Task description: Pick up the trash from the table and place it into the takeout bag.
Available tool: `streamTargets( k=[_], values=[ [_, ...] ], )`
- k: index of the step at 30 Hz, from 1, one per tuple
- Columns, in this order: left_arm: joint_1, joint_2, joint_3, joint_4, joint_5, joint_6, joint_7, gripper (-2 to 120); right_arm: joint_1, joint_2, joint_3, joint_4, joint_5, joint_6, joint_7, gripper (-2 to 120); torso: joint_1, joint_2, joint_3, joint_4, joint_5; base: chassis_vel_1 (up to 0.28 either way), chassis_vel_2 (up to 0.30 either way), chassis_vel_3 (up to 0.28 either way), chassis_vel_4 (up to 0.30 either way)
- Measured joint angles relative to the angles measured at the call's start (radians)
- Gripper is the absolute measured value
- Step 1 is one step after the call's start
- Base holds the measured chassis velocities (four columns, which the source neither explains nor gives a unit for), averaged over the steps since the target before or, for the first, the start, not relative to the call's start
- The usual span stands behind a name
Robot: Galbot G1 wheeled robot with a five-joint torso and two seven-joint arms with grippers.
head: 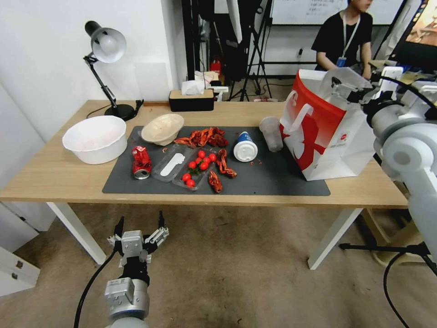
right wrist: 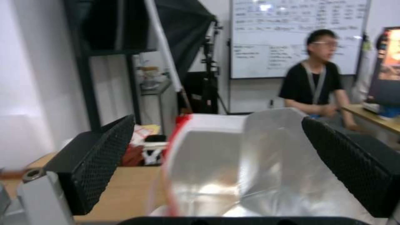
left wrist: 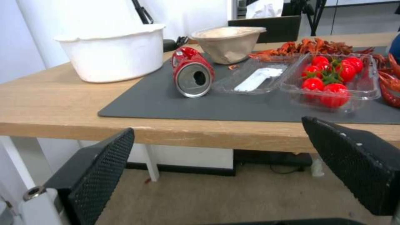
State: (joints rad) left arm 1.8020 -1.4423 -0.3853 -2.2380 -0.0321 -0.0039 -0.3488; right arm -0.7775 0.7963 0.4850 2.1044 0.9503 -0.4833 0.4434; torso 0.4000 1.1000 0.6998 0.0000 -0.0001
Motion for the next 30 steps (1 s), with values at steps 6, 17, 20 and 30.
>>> streamTargets(
  k=[6, 17, 20, 30],
  values=[
    [0.004, 0.002, -0.001, -0.001, -0.001, -0.002, 0.0, 100, -0.225, 0.033, 0.058, 0.16, -0.081, 0.046, -0.058, 100, 0.0, 0.0, 0.0, -0.0003, 0.0002, 0.0, 0.0, 0.0, 0.0],
    [0.007, 0.009, 0.003, -0.003, -0.008, -0.006, 0.0, 100, -0.658, 0.223, 0.041, 0.247, -0.445, 0.312, -0.22, 100, 0.0, 0.0, 0.0, -0.0001, -0.0001, 0.0, 0.0, 0.0, 0.0],
    [0.009, 0.013, 0.001, -0.003, -0.011, -0.008, 0.0, 100, -0.733, 0.265, 0.026, 0.229, -0.494, 0.402, -0.239, 100, 0.0, 0.0, 0.0, 0.0, 0.0001, 0.0, 0.0, 0.0, 0.0],
    [0.005, 0.017, 0.003, 0.003, -0.022, -0.016, 0.001, 100, -0.934, 0.385, -0.034, 0.077, -0.676, 0.752, -0.263, 100, 0.0, 0.0, 0.0, -0.0001, -0.0001, 0.0, 0.0, 0.0, 0.0]
  ],
)
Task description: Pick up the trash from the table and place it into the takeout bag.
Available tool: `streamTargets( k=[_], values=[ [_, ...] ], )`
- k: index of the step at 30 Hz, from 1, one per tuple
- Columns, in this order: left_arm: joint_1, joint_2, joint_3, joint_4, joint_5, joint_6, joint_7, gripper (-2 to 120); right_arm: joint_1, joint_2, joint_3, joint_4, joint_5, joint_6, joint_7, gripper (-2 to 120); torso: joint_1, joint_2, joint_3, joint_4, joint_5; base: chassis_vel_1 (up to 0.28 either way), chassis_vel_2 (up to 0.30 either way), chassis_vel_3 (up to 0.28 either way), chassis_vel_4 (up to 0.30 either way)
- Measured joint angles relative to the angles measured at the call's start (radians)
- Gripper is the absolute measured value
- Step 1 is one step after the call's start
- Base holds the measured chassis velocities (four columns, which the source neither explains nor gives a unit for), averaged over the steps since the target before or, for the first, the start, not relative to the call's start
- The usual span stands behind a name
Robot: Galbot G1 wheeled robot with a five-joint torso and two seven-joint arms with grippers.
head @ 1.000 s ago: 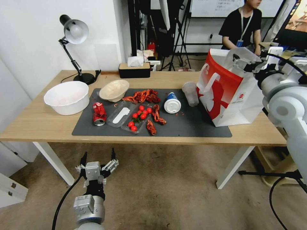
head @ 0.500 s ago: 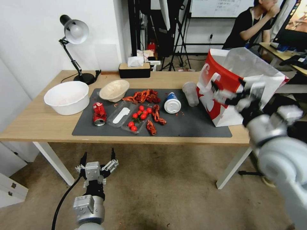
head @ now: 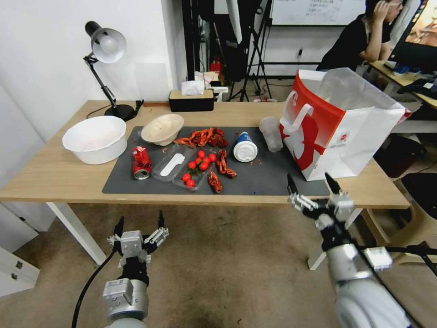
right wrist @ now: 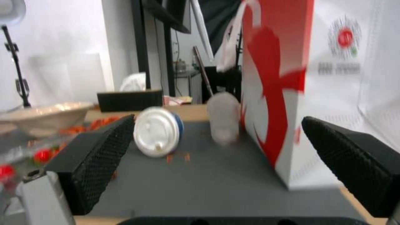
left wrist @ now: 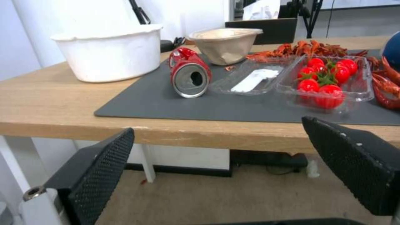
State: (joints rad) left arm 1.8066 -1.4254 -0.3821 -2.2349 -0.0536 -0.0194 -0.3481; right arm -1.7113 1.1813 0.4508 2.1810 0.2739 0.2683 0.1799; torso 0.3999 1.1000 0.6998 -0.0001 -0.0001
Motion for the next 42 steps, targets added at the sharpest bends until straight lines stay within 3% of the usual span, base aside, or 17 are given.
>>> streamTargets(
  k=[18, 27, 36, 42],
  values=[
    [-0.011, 0.004, 0.006, 0.011, -0.01, -0.002, 0.0, 100, -0.021, 0.068, -0.041, -0.098, -0.058, 0.06, 0.004, 100, 0.0, 0.0, 0.0, 0.0, 0.0001, 0.0, 0.0, 0.0, 0.0],
    [-0.014, 0.004, 0.005, 0.012, -0.014, -0.002, 0.0, 100, -0.002, 0.079, -0.07, -0.102, -0.067, 0.046, 0.007, 100, 0.0, 0.0, 0.0, 0.0, 0.0, 0.0, 0.0, 0.0, 0.0],
    [-0.019, 0.003, 0.002, 0.018, -0.015, -0.002, 0.0, 100, 0.176, 0.069, -0.132, -0.091, -0.014, -0.113, 0.055, 100, 0.0, 0.0, 0.0, 0.0001, 0.0, 0.0, 0.0, 0.0, 0.0],
    [-0.02, 0.002, 0.0, 0.019, -0.015, 0.0, 0.0, 100, 0.413, 0.048, -0.218, -0.148, 0.074, -0.212, 0.081, 100, 0.0, 0.0, 0.0, 0.0001, 0.0001, 0.0, 0.0, 0.0, 0.0]
  ],
)
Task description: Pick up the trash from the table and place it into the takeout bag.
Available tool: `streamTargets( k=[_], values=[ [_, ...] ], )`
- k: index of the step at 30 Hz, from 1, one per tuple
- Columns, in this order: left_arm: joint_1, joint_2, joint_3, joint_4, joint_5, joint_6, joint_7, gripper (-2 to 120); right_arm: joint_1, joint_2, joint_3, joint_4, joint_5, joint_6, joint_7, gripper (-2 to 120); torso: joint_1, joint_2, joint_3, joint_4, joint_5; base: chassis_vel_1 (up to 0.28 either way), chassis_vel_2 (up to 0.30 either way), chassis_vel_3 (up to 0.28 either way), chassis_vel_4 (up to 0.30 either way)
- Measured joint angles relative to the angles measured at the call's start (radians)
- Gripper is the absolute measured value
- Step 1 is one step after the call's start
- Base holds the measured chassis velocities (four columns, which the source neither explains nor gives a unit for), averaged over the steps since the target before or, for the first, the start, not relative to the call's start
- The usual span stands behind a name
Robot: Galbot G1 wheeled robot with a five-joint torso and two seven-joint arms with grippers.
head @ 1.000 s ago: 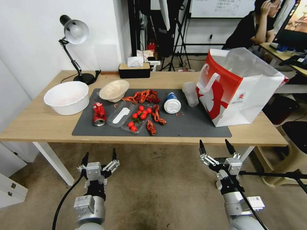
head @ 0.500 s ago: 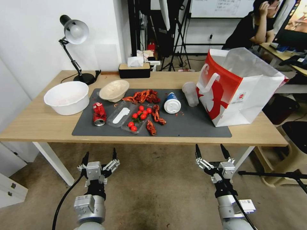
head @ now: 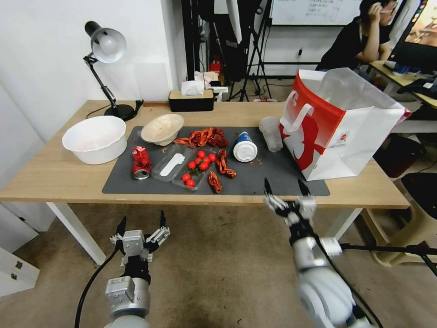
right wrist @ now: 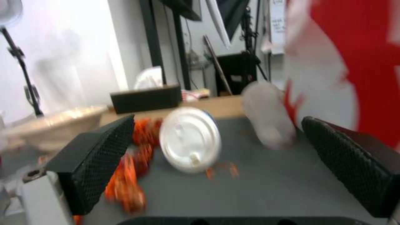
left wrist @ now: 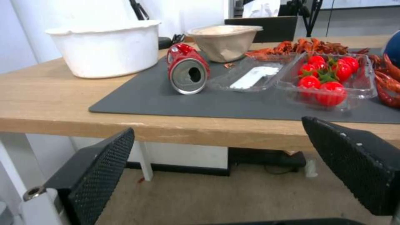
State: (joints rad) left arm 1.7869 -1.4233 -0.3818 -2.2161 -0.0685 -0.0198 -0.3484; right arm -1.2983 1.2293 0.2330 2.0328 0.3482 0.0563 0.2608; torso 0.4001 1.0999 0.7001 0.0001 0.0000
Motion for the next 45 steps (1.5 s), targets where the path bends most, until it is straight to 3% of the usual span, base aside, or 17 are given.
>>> streamTargets(
  k=[11, 17, 21, 33, 39, 45],
  values=[
    [-0.002, -0.006, -0.008, 0.0, 0.0, 0.001, -0.001, 100, 0.319, 0.024, -0.128, -0.183, 0.05, -0.085, 0.068, 100, 0.0, 0.0, 0.0, -0.0001, 0.0, 0.0, 0.0, 0.0, 0.0],
    [-0.003, -0.008, -0.014, 0.005, 0.0, 0.001, -0.001, 100, 0.439, 0.048, -0.177, -0.251, 0.075, -0.185, 0.148, 100, 0.0, 0.0, 0.0, 0.0, 0.0, 0.0, 0.0, 0.0, 0.0],
    [-0.002, -0.014, -0.014, 0.01, 0.001, 0.002, -0.001, 100, 0.528, 0.078, -0.218, -0.299, 0.117, -0.316, 0.278, 100, 0.0, 0.0, 0.0, 0.0, -0.0002, 0.0, 0.0, 0.0, 0.0],
    [-0.002, -0.014, -0.016, 0.014, 0.002, 0.002, -0.001, 100, 0.578, 0.097, -0.239, -0.327, 0.191, -0.437, 0.369, 100, 0.0, 0.0, 0.0, -0.0001, -0.0001, 0.0, 0.0, 0.0, 0.0],
    [-0.002, -0.015, -0.017, 0.016, 0.003, 0.002, -0.002, 100, 0.631, 0.109, -0.252, -0.355, 0.269, -0.55, 0.442, 100, 0.0, 0.0, 0.0, 0.0, -0.0001, 0.0, 0.0, 0.0, 0.0],
    [-0.002, -0.017, -0.016, 0.018, 0.005, 0.001, -0.002, 100, 0.712, 0.112, -0.268, -0.384, 0.435, -0.693, 0.551, 100, 0.0, 0.0, 0.0, -0.0001, 0.0, 0.0, 0.0, 0.0, 0.0]
  ],
)
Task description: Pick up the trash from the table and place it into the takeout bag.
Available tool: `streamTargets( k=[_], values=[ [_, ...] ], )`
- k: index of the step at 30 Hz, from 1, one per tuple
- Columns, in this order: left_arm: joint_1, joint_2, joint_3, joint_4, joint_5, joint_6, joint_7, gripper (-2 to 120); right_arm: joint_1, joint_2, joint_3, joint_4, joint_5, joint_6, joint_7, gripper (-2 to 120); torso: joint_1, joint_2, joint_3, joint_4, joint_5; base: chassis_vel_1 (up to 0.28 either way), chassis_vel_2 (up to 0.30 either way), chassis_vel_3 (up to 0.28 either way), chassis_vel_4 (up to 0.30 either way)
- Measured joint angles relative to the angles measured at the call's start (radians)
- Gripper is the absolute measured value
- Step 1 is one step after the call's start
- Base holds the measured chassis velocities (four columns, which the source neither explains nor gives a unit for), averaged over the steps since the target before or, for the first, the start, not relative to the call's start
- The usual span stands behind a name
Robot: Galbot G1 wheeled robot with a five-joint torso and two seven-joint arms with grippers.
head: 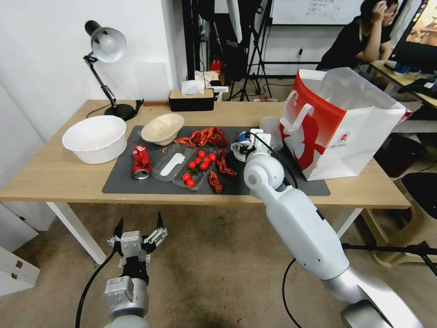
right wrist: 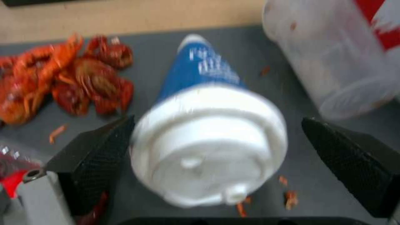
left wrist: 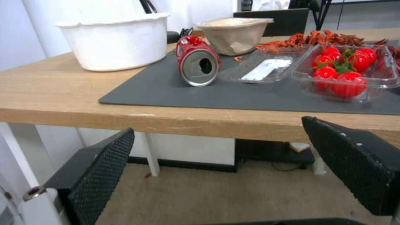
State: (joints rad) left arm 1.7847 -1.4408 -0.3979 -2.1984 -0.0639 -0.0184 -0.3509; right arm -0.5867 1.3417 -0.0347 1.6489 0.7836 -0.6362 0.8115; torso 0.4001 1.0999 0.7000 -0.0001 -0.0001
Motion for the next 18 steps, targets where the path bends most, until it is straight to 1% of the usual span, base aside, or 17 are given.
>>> streamTargets(
  k=[1, 2, 4, 7, 12, 14, 15, 17, 18],
  values=[
    [-0.001, 0.0, 0.0, 0.0, 0.0, 0.0, 0.0, 100, 0.011, 0.005, 0.0, -0.006, 0.052, -0.026, 0.039, 100, 0.0, 0.0, 0.0, 0.0001, 0.0, 0.0, 0.0, 0.0, 0.0],
    [-0.001, 0.0, 0.0, 0.0, 0.0, 0.0, 0.0, 100, 0.011, 0.005, 0.0, -0.006, 0.052, -0.026, 0.039, 100, 0.0, 0.0, 0.0, 0.0001, 0.0, 0.0, 0.0, 0.0, 0.0],
    [-0.002, 0.001, -0.001, 0.0, -0.001, 0.0, -0.001, 100, 0.013, 0.009, 0.003, -0.013, 0.111, -0.05, 0.07, 100, 0.0, 0.0, 0.0, 0.0, 0.0, 0.0, 0.0, 0.0, 0.0],
    [-0.003, 0.002, -0.001, 0.0, -0.002, 0.0, -0.001, 100, 0.013, 0.01, 0.007, -0.025, 0.131, -0.051, 0.073, 100, 0.0, 0.0, 0.0, 0.0, 0.0001, 0.0, 0.0, 0.0, 0.0],
    [-0.003, 0.003, 0.0, 0.0, -0.002, -0.001, -0.002, 100, 0.009, 0.009, 0.013, -0.033, 0.142, -0.047, 0.044, 100, 0.0, 0.0, 0.0, 0.0, 0.0001, 0.0, 0.0, 0.0, 0.0],
    [-0.003, 0.004, 0.0, -0.001, -0.004, -0.001, -0.002, 100, 0.006, 0.01, 0.016, -0.036, 0.141, -0.039, 0.035, 94, 0.0, 0.0, 0.0, 0.0001, 0.0, 0.0, 0.0, 0.0, 0.0],
    [-0.003, 0.004, 0.0, -0.001, -0.004, -0.001, -0.002, 100, 0.006, 0.01, 0.016, -0.036, 0.141, -0.039, 0.035, 94, 0.0, 0.0, 0.0, 0.0001, 0.0, 0.0, 0.0, 0.0, 0.0],
    [-0.003, 0.004, -0.001, -0.001, -0.004, -0.002, -0.004, 100, 0.002, 0.009, 0.018, -0.041, 0.136, -0.027, 0.029, 84, 0.0, 0.0, 0.0, 0.0001, 0.0, 0.0, 0.0, 0.0, 0.0],
    [-0.003, 0.004, -0.001, -0.001, -0.004, -0.002, -0.004, 100, 0.001, 0.008, 0.019, -0.041, 0.135, -0.025, 0.027, 82, 0.0, 0.0, 0.0, 0.0001, 0.0, 0.0, 0.0, 0.0, 0.0]
  ],
)
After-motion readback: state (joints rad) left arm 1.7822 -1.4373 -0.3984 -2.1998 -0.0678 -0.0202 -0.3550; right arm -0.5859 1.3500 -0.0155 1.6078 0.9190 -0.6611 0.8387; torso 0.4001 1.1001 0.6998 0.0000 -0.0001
